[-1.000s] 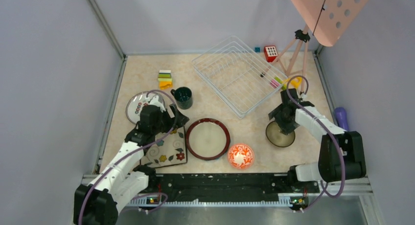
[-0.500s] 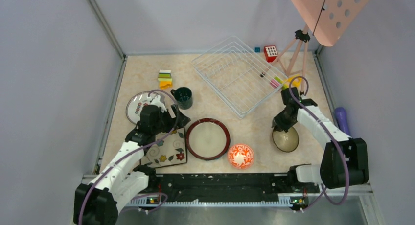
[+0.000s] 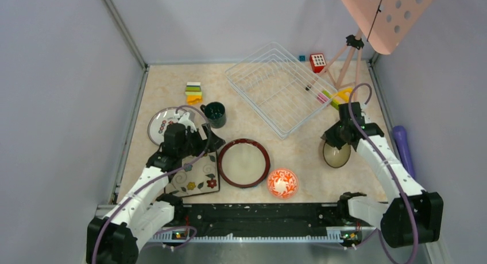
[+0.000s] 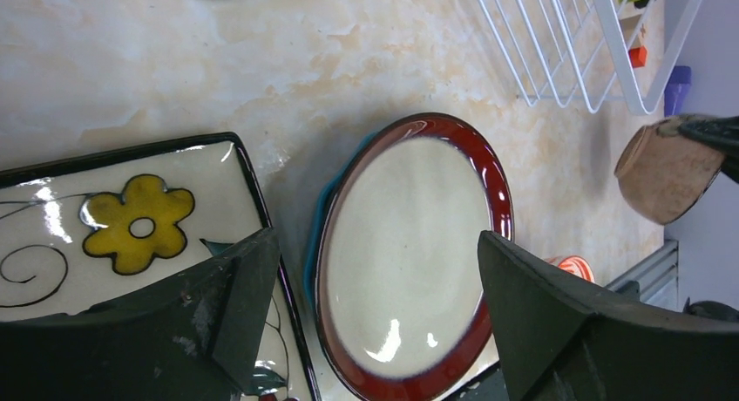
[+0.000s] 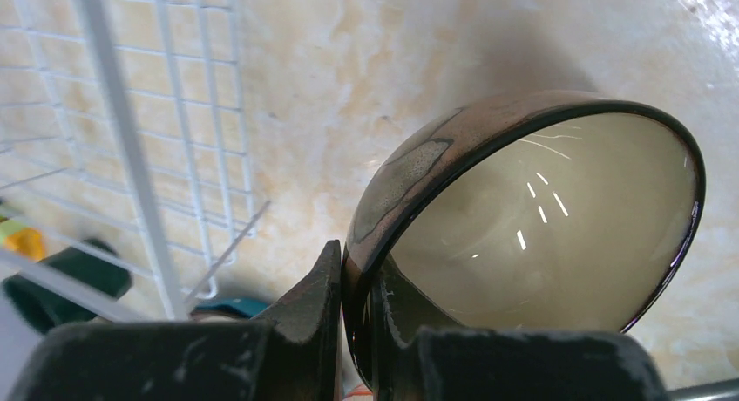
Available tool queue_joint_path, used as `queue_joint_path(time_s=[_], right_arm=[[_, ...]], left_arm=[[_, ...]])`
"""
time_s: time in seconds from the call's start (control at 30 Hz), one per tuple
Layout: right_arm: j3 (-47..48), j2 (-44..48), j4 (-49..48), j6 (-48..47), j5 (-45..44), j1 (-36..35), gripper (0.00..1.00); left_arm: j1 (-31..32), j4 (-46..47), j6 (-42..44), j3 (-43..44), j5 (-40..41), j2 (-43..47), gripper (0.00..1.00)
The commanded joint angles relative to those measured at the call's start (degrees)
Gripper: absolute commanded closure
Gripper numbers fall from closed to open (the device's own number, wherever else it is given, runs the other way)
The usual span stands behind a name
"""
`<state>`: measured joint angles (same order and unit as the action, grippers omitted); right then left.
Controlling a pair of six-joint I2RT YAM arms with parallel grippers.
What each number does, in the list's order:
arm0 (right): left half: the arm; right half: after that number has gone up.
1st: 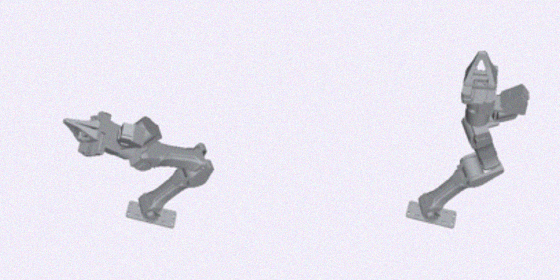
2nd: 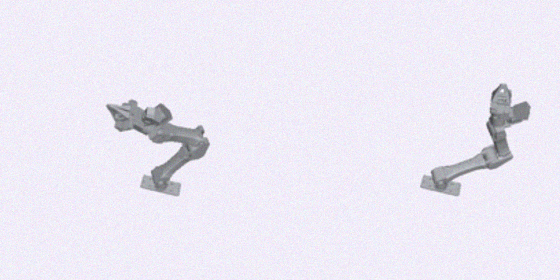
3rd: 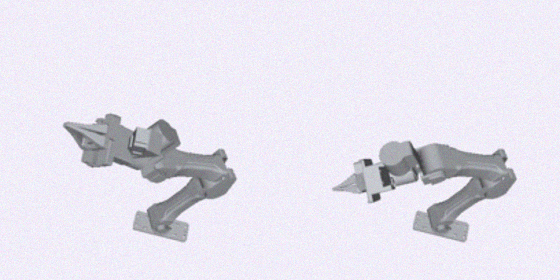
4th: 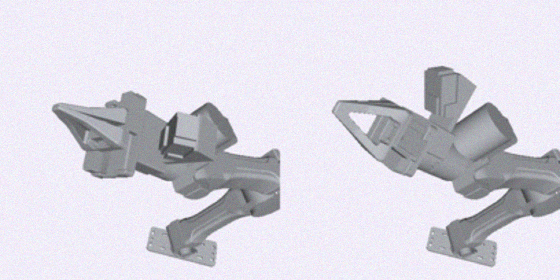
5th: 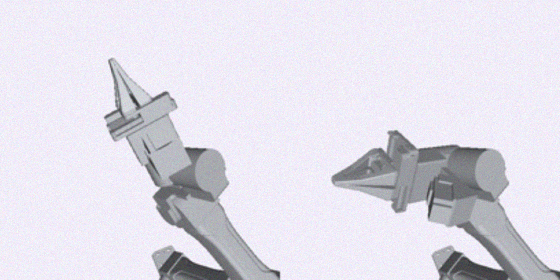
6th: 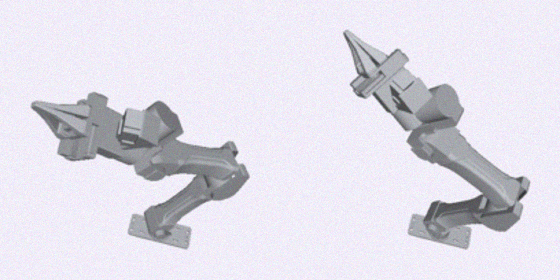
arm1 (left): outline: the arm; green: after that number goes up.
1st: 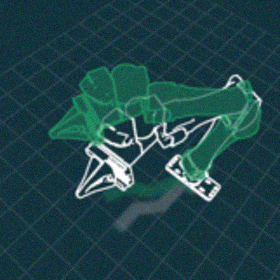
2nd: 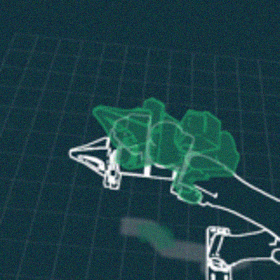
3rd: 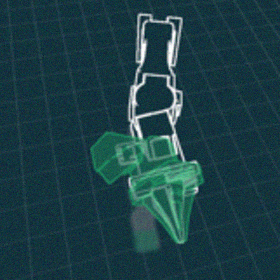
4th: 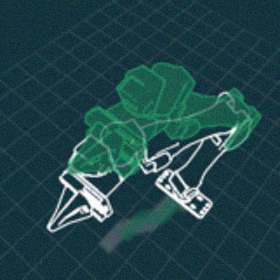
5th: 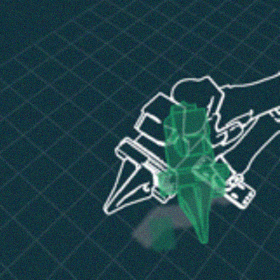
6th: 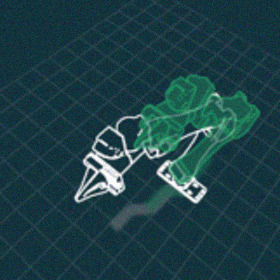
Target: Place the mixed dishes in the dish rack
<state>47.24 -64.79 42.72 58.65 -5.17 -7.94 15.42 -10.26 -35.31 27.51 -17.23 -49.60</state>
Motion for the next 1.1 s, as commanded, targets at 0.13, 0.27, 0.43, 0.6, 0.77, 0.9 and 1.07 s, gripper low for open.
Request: queue_joint_path(time_s=[0.13, 0.27, 0.43, 0.6, 0.77, 0.9, 1.07], right_arm=[[1.4, 11.7, -11.0, -4.9, 7.0, 0.3, 1.0], [3.4, 14.0, -10.4, -4.9, 9.9, 0.4, 1.0], [7.2, 17.1, -12.5, -6.5, 16.9, 0.4, 1.0], [9.7, 16.9, -19.7, -6.4, 25.2, 0.4, 1.0], [9.8, 13.7, -32.0, -0.9, 34.6, 0.3, 1.0], [12.4, 12.0, -35.6, 0.1, 35.3, 0.4, 1.0], [12.2, 7.8, -49.2, 4.7, 40.2, 0.3, 1.0]], left_arm=[[1.7, 6.7, 1.6, 1.0, -6.4, 1.7, 0.11], [5.6, 11.3, 2.7, 0.0, -4.9, 3.1, 0.1], [8.3, 15.9, 3.7, -0.5, -3.4, 5.0, 0.09], [9.5, 21.8, 3.8, 0.7, -3.3, 3.7, 0.09], [11.6, 30.6, 4.5, 1.8, -1.8, 1.2, 0.09], [12.0, 31.2, 7.9, 5.3, -1.0, -1.2, 0.08], [12.2, 38.9, 12.5, 6.2, -1.6, -4.3, 0.02]])
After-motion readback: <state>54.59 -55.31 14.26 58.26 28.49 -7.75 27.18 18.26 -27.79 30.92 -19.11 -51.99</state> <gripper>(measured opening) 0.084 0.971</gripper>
